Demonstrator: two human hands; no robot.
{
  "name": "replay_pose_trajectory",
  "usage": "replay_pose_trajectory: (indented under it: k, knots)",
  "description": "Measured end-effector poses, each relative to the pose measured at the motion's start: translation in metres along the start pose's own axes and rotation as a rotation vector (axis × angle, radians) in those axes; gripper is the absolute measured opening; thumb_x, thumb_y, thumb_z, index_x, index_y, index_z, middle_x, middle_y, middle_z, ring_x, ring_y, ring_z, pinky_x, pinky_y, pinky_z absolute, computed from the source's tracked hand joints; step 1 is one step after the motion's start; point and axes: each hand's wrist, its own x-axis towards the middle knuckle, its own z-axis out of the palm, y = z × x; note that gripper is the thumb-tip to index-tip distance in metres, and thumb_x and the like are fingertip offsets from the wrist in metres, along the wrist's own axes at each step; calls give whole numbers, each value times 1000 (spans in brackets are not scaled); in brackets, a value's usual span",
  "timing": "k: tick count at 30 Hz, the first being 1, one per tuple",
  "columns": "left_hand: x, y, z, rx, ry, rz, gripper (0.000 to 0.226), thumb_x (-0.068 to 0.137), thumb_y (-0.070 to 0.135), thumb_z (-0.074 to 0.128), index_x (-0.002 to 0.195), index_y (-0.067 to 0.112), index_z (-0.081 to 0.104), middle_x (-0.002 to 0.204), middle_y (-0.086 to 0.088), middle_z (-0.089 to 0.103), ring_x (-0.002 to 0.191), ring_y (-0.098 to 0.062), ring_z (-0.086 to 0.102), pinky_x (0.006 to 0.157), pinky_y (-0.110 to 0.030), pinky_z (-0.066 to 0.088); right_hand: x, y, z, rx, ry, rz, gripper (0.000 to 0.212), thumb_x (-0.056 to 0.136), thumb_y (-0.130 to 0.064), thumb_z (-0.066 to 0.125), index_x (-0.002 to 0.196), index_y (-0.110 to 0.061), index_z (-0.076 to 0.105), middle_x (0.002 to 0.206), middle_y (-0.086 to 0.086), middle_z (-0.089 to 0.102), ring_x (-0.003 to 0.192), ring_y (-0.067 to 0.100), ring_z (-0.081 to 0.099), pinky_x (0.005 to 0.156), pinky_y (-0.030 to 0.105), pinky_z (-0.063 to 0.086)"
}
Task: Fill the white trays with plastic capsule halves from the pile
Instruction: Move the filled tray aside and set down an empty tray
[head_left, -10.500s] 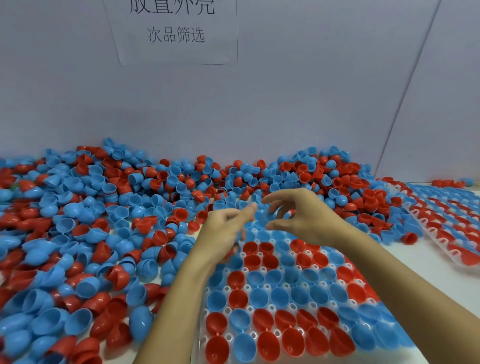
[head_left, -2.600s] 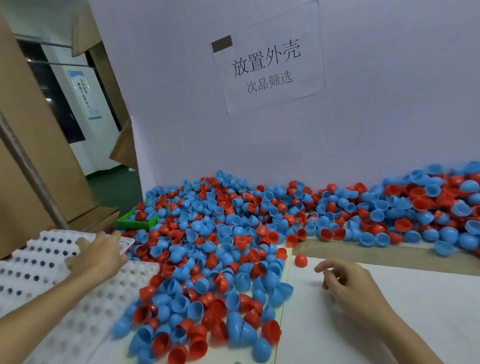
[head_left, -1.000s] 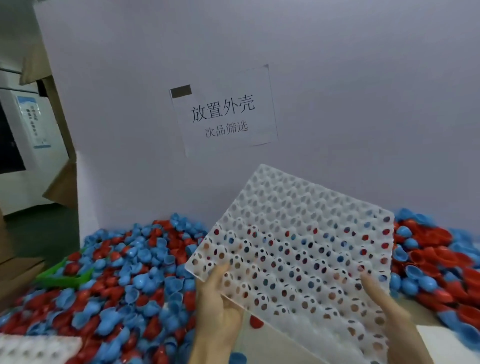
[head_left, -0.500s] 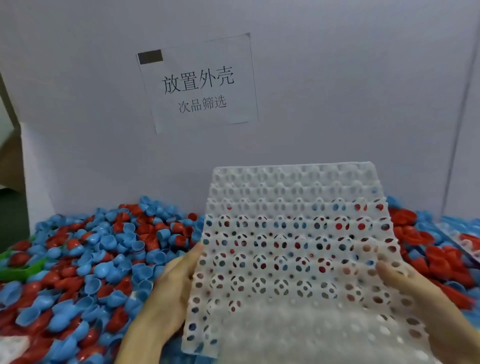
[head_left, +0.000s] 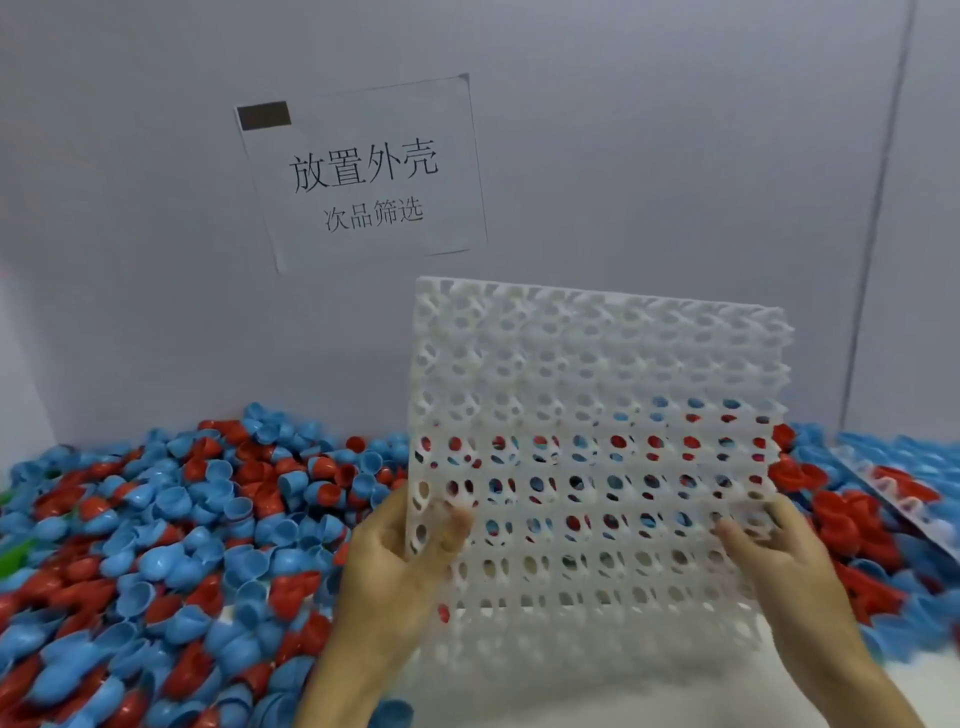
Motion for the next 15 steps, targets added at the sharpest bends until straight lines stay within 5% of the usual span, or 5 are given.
replay_pose_trajectory:
  k: [2, 4, 9, 15]
  knots:
    - [1, 0, 4, -57, -34, -5, 21, 73, 59, 73, 94, 57, 72, 101, 22, 75, 96, 5, 69, 71, -5, 50, -2, -3, -1, 119, 62, -10, 39, 94, -5, 61, 118, -36, 59, 113, -4, 68, 104, 19, 65, 90, 50, 53]
    - [0, -4, 6, -71, -42, 13, 24, 78, 40, 69, 97, 53, 73, 104, 20, 75, 97, 1, 70, 74, -9, 53, -2, -7, -2, 167, 106, -58, 44, 91, -2, 64, 109, -42, 61, 108, -6, 71, 98, 17, 69, 82, 45, 56]
    - [-1, -6, 9, -86, 62, 38, 34, 82, 44, 64, 114, 33, 65, 107, 17, 75, 99, -2, 71, 75, -10, 53, -7, -15, -1, 159, 131, -160, 41, 89, -12, 67, 107, -48, 59, 108, -8, 70, 100, 15, 67, 78, 40, 54]
    - [-1, 0, 12, -31, 174, -127, 46, 69, 66, 64, 112, 54, 54, 111, 31, 63, 105, 11, 59, 73, -10, 47, -9, -16, 10, 159, 187, -253, 44, 89, -9, 67, 101, -49, 52, 107, -11, 66, 100, 10, 64, 81, 42, 56]
